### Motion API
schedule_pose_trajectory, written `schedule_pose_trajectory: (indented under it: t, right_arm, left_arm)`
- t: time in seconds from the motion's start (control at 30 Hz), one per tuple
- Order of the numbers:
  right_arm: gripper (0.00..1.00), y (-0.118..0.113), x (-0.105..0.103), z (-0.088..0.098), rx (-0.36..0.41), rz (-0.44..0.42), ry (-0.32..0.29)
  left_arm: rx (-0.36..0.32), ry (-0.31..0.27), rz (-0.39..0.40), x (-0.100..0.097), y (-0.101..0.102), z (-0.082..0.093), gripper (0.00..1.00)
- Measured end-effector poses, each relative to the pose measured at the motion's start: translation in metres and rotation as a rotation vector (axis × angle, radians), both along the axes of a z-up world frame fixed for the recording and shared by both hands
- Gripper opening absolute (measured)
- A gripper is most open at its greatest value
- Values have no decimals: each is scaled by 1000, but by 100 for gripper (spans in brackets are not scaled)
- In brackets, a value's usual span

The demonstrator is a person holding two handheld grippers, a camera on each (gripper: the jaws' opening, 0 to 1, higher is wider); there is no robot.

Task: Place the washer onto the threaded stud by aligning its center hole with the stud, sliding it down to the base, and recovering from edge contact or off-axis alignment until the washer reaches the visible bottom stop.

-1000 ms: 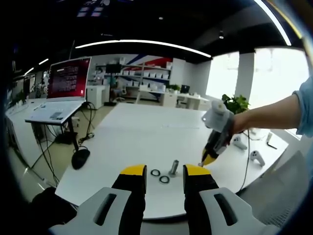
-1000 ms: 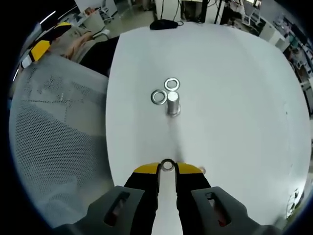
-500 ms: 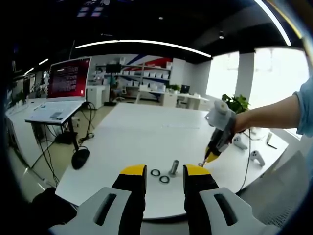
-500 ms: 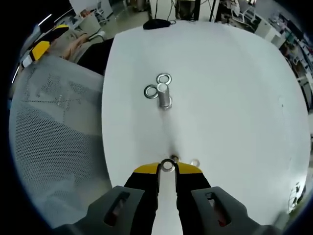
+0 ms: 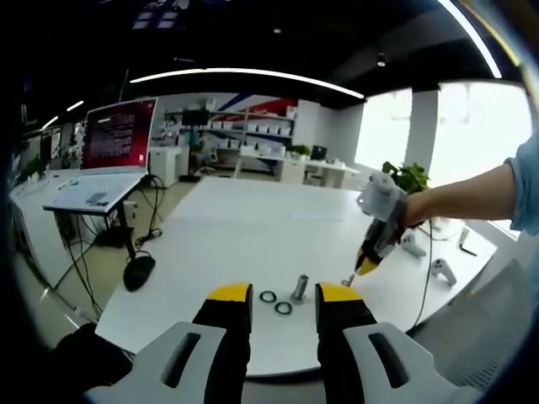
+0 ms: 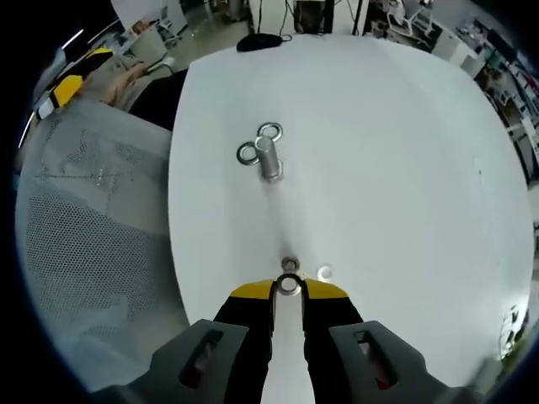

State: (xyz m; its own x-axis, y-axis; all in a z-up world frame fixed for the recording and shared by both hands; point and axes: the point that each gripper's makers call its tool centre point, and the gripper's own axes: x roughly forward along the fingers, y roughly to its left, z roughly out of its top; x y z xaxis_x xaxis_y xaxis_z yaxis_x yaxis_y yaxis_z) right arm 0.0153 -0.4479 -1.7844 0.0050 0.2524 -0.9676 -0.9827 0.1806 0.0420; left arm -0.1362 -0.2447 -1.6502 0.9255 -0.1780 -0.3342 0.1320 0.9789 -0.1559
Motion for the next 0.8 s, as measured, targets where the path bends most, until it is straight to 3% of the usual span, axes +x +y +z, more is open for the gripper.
schedule_pose_trajectory:
  t: [0.37, 0.8]
  right_arm:
    - [13, 5, 9, 1, 11, -4, -1]
    - [13, 13, 2, 4, 16, 13, 8]
  left_arm:
    - [3, 6, -1, -1, 0, -1, 27]
    - [5, 10, -3, -1, 0, -2, 27]
